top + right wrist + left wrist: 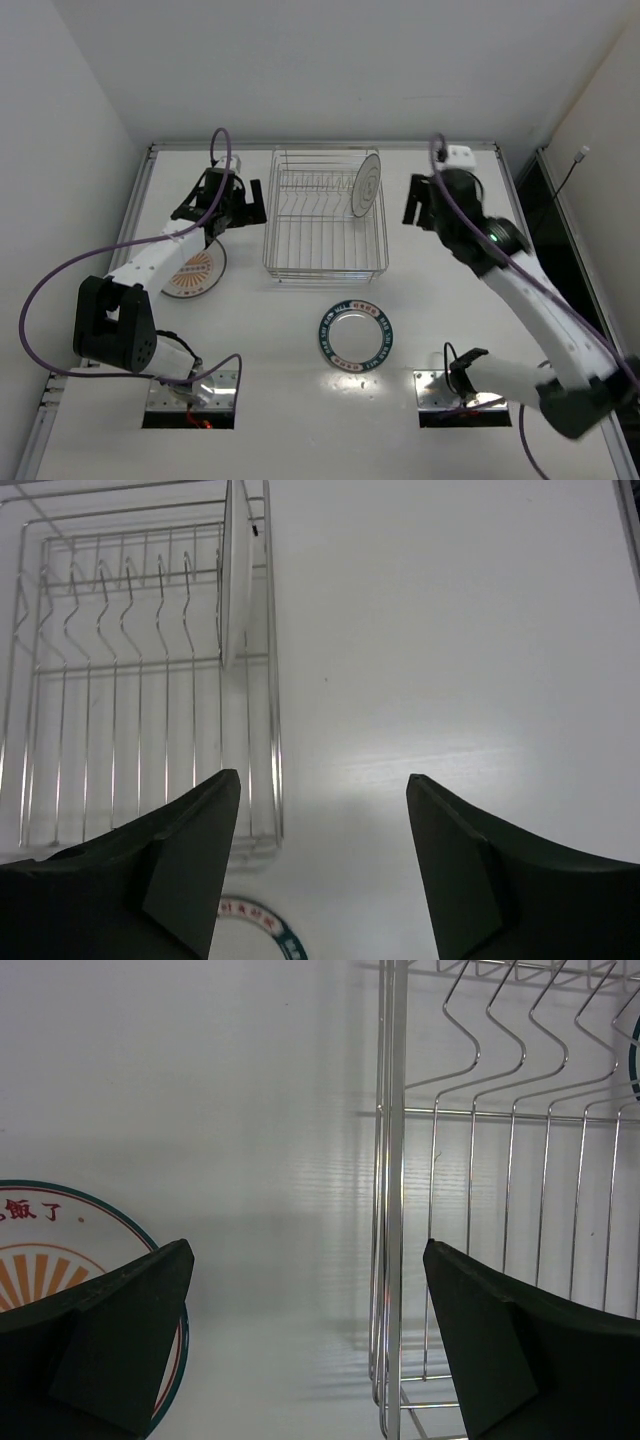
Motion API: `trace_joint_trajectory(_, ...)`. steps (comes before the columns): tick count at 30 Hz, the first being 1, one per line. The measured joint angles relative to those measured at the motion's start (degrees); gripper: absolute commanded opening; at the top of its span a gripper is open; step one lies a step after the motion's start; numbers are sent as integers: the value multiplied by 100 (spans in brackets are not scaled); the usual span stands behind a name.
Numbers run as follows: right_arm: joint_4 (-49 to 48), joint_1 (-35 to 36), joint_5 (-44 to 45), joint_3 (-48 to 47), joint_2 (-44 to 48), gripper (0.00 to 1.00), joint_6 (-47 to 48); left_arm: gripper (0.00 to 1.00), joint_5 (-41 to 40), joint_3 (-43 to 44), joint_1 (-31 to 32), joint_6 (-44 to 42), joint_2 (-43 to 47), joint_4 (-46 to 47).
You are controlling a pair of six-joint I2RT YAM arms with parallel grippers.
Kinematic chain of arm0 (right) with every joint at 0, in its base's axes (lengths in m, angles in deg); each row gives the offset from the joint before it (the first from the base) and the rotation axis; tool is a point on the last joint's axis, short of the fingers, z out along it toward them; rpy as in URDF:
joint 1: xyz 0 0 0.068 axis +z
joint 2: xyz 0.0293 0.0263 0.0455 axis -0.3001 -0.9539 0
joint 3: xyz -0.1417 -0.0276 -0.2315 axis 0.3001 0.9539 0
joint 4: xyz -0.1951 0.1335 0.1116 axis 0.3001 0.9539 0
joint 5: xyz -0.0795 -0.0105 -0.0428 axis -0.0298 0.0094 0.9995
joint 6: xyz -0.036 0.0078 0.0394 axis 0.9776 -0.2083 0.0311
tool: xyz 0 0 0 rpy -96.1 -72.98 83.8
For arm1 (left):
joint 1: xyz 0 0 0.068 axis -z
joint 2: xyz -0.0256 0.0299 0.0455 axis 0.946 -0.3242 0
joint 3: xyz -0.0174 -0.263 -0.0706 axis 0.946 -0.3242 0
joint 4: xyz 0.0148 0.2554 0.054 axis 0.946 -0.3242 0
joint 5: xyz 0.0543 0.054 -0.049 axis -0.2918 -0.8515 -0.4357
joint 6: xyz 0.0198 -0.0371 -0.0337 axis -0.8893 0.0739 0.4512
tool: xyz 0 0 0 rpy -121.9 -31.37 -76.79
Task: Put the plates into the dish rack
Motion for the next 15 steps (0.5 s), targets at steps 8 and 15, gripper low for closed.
trace_joint_trajectory(8, 422, -212, -1814, 2938, 3294, 72, -627, 100, -22, 0, 0, -4, 0, -28)
trace_joint_trajectory(15, 951, -358, -3775, 4618, 3477, 87, -1344, 100, -61, 0, 0, -4, 0, -28)
